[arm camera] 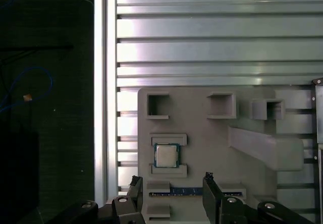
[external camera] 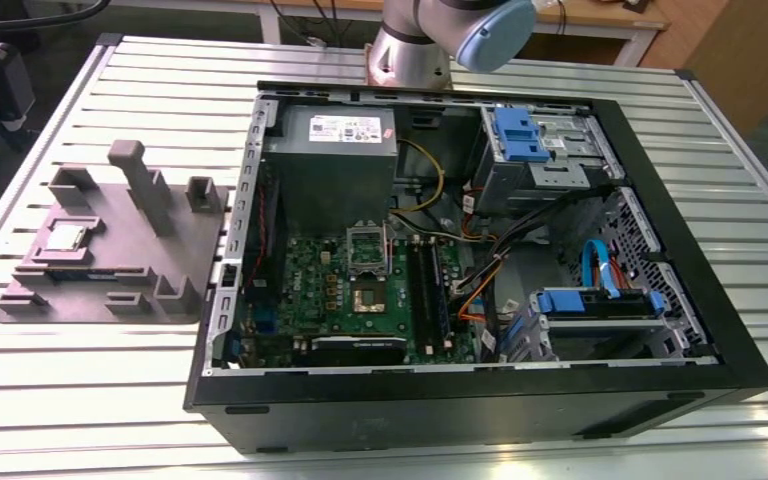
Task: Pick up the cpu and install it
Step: 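Pick up the cpu and move it towards the insertion slot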
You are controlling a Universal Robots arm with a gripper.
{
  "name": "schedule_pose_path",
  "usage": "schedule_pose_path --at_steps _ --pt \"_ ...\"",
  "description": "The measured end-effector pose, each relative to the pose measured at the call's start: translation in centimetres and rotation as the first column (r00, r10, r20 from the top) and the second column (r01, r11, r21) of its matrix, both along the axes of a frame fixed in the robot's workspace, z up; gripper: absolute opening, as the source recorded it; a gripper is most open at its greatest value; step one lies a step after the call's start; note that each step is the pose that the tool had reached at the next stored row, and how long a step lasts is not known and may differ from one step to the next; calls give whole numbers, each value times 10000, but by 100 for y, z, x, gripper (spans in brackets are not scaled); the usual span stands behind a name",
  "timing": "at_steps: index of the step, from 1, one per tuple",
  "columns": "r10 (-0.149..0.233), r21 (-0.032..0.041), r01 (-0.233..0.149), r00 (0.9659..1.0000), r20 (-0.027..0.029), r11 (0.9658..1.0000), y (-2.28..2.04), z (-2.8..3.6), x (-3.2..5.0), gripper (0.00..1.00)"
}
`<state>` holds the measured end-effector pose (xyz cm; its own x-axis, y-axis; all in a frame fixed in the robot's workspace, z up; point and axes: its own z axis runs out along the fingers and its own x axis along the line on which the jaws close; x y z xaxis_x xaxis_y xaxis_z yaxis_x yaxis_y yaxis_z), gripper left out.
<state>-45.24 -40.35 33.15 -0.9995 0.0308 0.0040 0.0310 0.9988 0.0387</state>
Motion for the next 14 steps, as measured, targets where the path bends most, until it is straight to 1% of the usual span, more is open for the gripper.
schedule_pose_path --at_steps 14 --pt "0 0 0 10000 -1 10000 0 -32 0 59"
